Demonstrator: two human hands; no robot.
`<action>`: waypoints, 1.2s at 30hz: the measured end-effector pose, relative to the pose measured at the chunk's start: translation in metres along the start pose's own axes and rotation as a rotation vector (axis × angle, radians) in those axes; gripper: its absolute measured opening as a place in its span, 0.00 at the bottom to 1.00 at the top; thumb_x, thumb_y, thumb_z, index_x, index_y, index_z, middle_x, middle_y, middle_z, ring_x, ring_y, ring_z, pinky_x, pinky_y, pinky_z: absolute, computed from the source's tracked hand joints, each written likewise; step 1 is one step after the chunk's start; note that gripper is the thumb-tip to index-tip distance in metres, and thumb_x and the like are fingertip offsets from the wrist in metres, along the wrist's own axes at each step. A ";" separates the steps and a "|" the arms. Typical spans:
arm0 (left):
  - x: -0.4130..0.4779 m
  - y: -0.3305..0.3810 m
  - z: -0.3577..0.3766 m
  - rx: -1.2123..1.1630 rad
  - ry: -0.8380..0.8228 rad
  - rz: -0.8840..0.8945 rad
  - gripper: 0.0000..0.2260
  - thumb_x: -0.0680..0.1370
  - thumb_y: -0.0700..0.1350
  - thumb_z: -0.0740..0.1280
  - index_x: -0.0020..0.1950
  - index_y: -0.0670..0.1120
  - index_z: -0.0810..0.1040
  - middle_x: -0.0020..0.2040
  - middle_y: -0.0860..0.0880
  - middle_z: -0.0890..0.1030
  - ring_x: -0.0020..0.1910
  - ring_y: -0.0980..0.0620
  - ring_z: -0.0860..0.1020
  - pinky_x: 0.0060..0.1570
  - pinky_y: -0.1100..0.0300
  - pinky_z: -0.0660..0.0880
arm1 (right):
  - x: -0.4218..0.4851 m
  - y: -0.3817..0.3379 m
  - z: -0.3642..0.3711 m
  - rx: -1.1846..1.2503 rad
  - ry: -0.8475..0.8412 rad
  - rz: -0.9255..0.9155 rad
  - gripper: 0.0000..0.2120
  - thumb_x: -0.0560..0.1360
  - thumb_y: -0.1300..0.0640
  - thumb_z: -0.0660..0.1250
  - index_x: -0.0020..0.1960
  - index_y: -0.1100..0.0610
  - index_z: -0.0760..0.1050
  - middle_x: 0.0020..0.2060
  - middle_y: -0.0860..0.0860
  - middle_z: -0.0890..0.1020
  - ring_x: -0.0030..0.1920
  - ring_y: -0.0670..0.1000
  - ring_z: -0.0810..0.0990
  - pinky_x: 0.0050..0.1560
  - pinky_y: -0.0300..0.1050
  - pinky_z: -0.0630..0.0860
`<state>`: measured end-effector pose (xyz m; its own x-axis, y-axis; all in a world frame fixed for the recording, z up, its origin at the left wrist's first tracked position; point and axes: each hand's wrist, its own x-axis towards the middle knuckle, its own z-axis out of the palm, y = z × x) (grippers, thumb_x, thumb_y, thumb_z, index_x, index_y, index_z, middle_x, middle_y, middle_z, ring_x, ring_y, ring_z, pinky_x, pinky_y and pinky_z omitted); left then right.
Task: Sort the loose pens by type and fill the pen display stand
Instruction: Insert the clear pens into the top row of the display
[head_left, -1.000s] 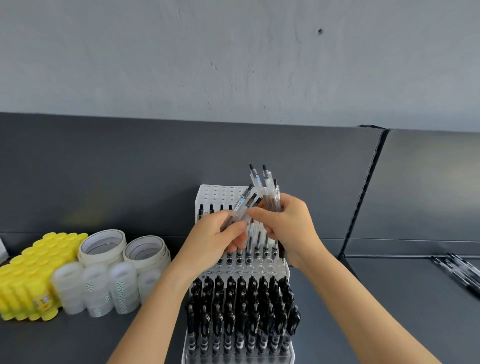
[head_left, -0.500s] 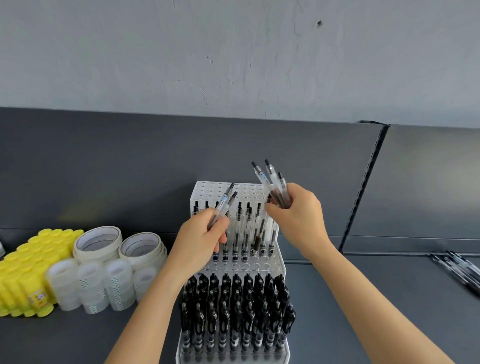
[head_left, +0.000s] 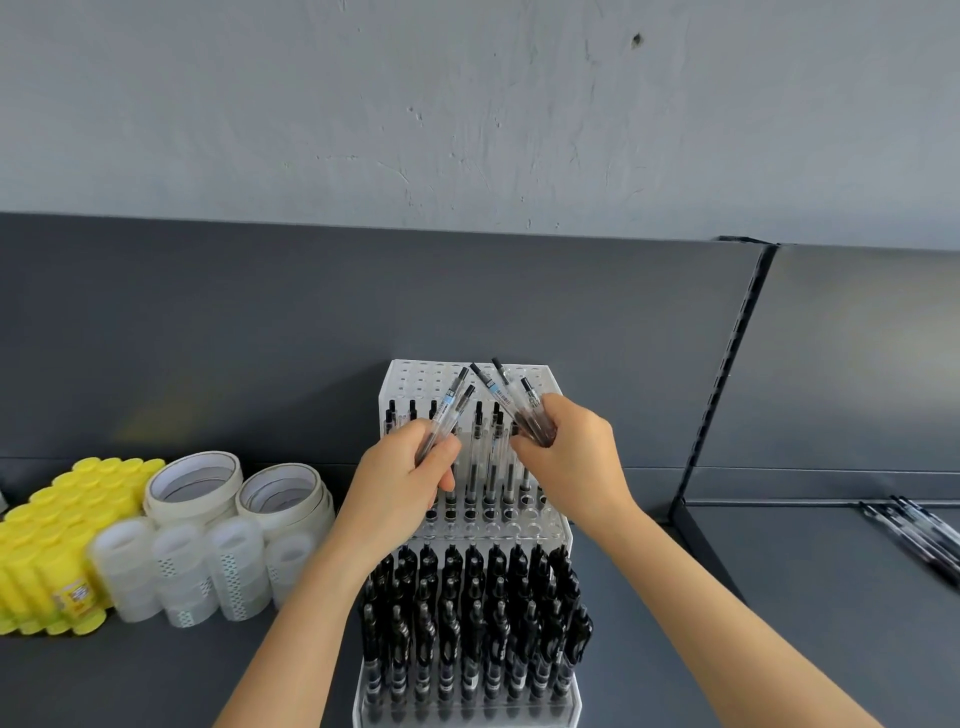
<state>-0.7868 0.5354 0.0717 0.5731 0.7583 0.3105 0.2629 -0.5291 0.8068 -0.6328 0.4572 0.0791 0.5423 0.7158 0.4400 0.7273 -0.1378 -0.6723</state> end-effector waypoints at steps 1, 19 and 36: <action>0.000 0.000 0.000 -0.001 -0.001 -0.002 0.13 0.81 0.48 0.61 0.39 0.44 0.74 0.27 0.60 0.77 0.24 0.61 0.69 0.30 0.71 0.68 | -0.001 0.000 0.001 -0.004 0.004 -0.012 0.20 0.72 0.63 0.66 0.32 0.55 0.56 0.26 0.48 0.63 0.28 0.48 0.57 0.26 0.38 0.60; 0.004 0.007 0.004 -0.023 0.021 -0.003 0.10 0.79 0.48 0.64 0.43 0.44 0.77 0.34 0.53 0.80 0.26 0.62 0.71 0.34 0.62 0.67 | 0.005 -0.002 -0.029 0.962 -0.093 0.626 0.10 0.78 0.56 0.64 0.45 0.62 0.76 0.29 0.50 0.71 0.29 0.47 0.69 0.24 0.37 0.68; 0.004 0.005 0.007 0.063 0.020 -0.003 0.10 0.79 0.49 0.64 0.39 0.48 0.76 0.35 0.51 0.81 0.28 0.63 0.72 0.35 0.64 0.69 | 0.002 0.014 -0.019 0.470 -0.071 0.269 0.04 0.73 0.58 0.71 0.41 0.58 0.79 0.28 0.49 0.75 0.30 0.47 0.71 0.32 0.38 0.68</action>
<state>-0.7781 0.5336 0.0733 0.5568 0.7670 0.3189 0.3129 -0.5493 0.7748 -0.6128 0.4437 0.0820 0.6421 0.7439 0.1851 0.2912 -0.0133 -0.9566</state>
